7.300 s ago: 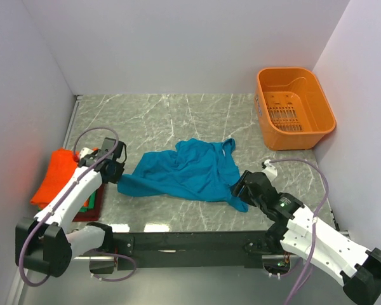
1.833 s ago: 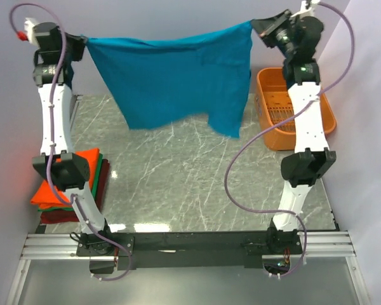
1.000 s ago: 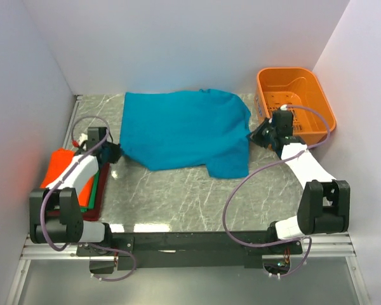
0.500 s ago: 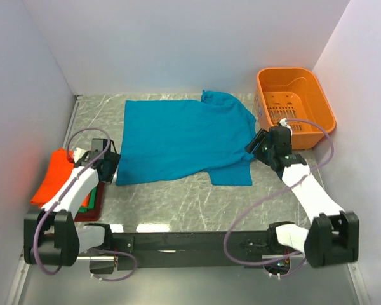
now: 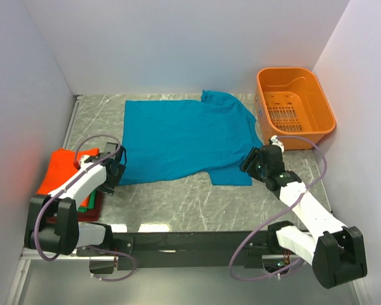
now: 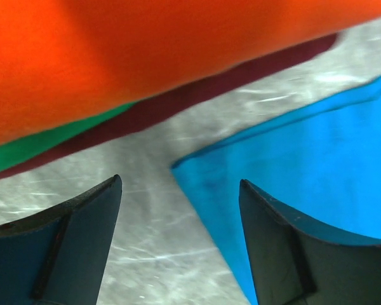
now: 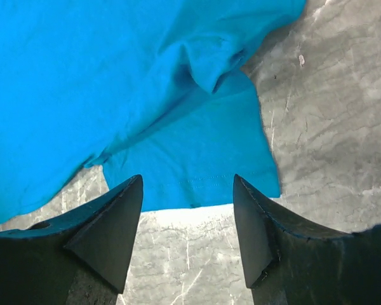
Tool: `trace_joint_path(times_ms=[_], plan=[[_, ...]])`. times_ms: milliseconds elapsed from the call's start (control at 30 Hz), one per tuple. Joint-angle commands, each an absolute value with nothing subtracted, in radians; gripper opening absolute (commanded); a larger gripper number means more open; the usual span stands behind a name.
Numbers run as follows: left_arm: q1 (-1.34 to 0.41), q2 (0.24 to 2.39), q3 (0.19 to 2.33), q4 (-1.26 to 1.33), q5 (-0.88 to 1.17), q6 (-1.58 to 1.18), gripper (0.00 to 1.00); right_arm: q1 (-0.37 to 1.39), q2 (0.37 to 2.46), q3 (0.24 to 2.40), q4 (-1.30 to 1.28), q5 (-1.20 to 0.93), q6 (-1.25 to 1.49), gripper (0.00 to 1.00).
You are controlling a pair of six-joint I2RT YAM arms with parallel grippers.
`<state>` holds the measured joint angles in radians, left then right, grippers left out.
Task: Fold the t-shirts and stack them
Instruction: Fold the tshirt
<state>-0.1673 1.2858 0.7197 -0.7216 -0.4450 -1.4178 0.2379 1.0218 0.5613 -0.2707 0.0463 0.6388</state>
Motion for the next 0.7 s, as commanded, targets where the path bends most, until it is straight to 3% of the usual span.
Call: trace_joint_path(times_ms=[0, 133, 400, 667], plan=[[-0.172, 1.275, 0.680, -0.672, -0.427, -1.407, 0.78, 0.242, 0.965, 0.555, -0.230, 0.078, 0.644, 0.65], [-0.172, 1.305, 0.653, -0.591, -0.374, -1.371, 0.74, 0.244, 0.954, 0.537, -0.209, 0.049, 0.644, 0.65], [-0.175, 1.383, 0.680, -0.548, -0.387, -1.367, 0.36, 0.244, 0.946, 0.503, -0.186, 0.032, 0.634, 0.65], [-0.173, 1.405, 0.686, -0.560, -0.420, -1.376, 0.31, 0.242, 0.931, 0.482, -0.187, 0.035, 0.632, 0.65]])
